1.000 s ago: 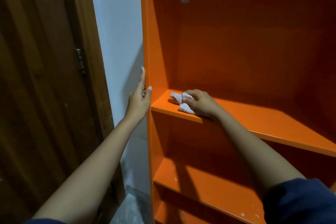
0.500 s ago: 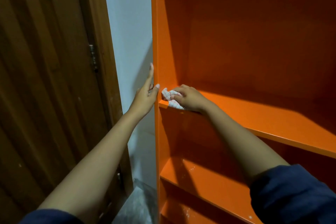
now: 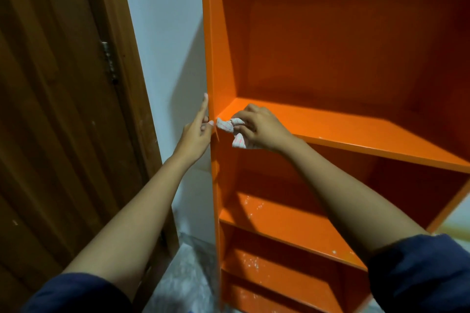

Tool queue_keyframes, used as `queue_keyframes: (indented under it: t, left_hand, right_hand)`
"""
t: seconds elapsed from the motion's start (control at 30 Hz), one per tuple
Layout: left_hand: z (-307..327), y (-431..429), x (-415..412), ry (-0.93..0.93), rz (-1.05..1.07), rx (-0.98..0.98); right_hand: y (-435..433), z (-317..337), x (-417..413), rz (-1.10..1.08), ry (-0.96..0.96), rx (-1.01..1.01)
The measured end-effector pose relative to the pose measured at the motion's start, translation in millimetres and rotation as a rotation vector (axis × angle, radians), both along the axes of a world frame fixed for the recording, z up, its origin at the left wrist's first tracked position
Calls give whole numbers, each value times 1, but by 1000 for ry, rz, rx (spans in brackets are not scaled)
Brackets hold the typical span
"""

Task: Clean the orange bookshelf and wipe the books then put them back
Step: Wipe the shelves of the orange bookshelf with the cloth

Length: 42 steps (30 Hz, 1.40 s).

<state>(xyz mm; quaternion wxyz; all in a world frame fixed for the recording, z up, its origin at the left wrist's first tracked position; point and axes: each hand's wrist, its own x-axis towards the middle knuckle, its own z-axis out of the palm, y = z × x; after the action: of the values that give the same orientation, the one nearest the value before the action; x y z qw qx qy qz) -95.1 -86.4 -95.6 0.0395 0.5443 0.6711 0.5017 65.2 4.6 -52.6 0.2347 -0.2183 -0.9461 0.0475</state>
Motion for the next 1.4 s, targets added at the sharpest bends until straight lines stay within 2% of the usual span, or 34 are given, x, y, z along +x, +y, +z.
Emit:
queue_keyframes:
  t: [0.13,0.23,0.4,0.53,0.6,0.7,0.97,1.13,1.27,1.4]
  left_hand:
    - [-24,-7,3,-19,-48,-53]
    - [-49,-8,5,-48,-47,-90]
    - [-69,-8,16,-45,-37,-50]
    - [-68,4,17,-18,53,-5]
    - [-64,8,17,6,94,16]
    - [-61,11,18,26,157,35]
    - [-62,13,19,32,194,34]
    - [-62,11,15,6,156,31]
    - [-68,12,10,18,125,33]
    - [-83,12,11,12,105,65]
  right_hand:
    - [-18,-24,19,-53,26,165]
    - [-31,-50,37,-82,80,173]
    - [-29,-50,71,-241,412,234]
    - [-10,-18,106,-540,625,239]
    - [5,-13,124,-728,604,183]
    - [18,-22,137,-905,371,162]
    - [8,-31,84,-781,353,267]
    - [-3,-38,46,-539,367,267]
    - [-9,-60,45,-405,471,332]
    - [-15,-117,58,-360,458,172]
